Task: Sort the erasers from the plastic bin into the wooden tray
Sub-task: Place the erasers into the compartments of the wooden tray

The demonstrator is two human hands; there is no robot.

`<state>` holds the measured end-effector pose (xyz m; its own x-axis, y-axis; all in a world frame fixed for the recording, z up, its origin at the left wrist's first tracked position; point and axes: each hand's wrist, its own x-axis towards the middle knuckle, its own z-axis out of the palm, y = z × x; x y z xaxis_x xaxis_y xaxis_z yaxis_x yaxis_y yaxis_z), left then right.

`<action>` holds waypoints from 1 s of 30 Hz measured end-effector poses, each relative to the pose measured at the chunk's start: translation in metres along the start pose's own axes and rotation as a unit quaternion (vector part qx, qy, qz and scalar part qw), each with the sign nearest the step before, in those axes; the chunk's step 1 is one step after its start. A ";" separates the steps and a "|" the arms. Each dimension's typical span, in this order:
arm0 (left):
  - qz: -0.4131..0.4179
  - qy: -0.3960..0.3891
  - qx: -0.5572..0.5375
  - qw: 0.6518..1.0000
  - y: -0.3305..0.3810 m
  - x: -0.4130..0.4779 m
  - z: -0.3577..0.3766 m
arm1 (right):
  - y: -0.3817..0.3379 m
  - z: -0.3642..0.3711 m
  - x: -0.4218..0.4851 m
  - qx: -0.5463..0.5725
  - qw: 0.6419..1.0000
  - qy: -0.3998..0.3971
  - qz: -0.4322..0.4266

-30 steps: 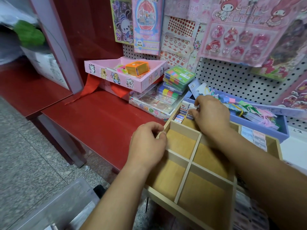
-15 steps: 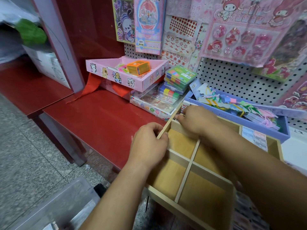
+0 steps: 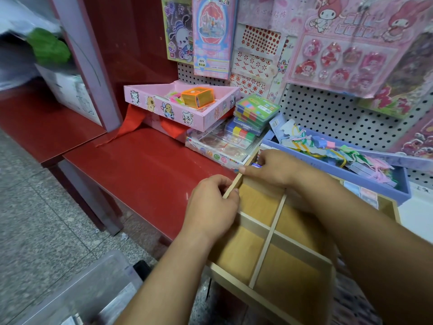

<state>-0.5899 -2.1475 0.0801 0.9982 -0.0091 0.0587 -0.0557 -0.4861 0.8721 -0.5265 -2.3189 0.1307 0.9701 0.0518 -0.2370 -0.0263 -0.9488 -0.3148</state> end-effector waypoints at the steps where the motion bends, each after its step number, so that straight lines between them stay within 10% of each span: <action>1: -0.001 0.001 0.000 1.000 0.000 0.000 0.000 | 0.003 0.002 -0.001 0.014 1.000 0.019 -0.005; 12: -0.005 0.003 0.014 1.000 0.002 0.000 0.002 | 0.013 0.022 -0.007 0.141 0.971 0.193 -0.019; 30: -0.009 0.005 0.017 1.000 0.001 0.001 0.002 | 0.024 0.014 0.023 -0.087 0.946 0.314 0.014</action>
<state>-0.5894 -2.1496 0.0801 0.9988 0.0076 0.0480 -0.0372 -0.5157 0.8560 -0.5084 -2.3359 0.1053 0.9234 -0.1170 0.3656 -0.0664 -0.9867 -0.1482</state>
